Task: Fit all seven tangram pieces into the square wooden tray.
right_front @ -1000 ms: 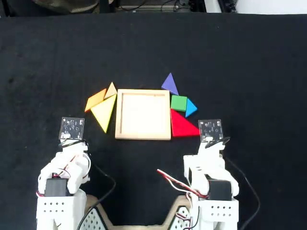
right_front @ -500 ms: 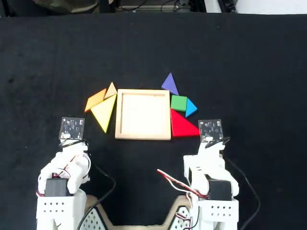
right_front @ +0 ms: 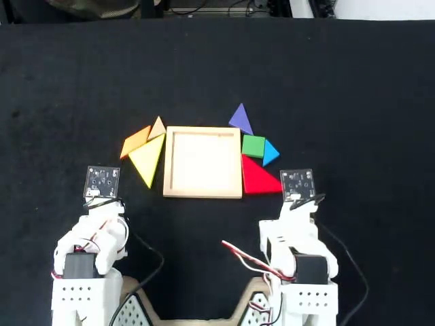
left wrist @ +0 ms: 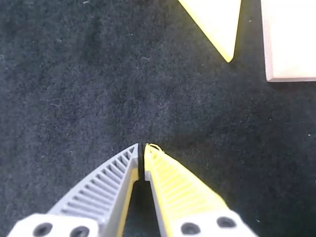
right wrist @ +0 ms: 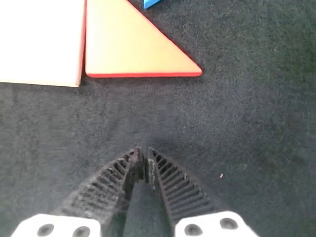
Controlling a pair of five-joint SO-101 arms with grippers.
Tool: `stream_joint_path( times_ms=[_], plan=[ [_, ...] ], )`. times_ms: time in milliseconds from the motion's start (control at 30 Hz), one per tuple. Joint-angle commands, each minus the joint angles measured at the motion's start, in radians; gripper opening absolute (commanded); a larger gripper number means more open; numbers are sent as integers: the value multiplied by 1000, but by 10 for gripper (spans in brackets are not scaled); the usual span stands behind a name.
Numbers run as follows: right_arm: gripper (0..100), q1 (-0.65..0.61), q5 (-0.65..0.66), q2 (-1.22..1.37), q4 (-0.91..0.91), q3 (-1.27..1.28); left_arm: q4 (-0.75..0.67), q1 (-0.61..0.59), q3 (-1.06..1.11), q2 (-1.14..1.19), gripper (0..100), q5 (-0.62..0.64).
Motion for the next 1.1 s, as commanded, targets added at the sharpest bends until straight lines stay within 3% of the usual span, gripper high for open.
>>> stream_joint_path(
  times_ms=[0, 200, 400, 467, 600, 733, 867, 1067],
  plan=[
    [21, -21, 11, -85, -14, -4, 3, 12, 1, -8, 33, 3],
    [21, -60, 11, -85, -29, -4, -58, -8, -2, -9, 33, -3],
    [22, -55, 23, -84, -390, -58, -206, -189, -191, -9, 33, -5],
    [22, -57, 106, -84, -479, -101, -236, -199, -252, -9, 34, -52],
    [22, -57, 371, -84, -574, -159, -258, -87, -251, -9, 34, -150],
    [22, -57, 430, -84, -562, -165, -269, -45, -237, -11, 34, -147],
    [22, -55, 433, -84, -485, -174, -261, -68, -358, -37, 34, -49],
    [21, -61, 425, -81, -334, -426, -57, 45, -659, 55, 34, -68]
  ],
)
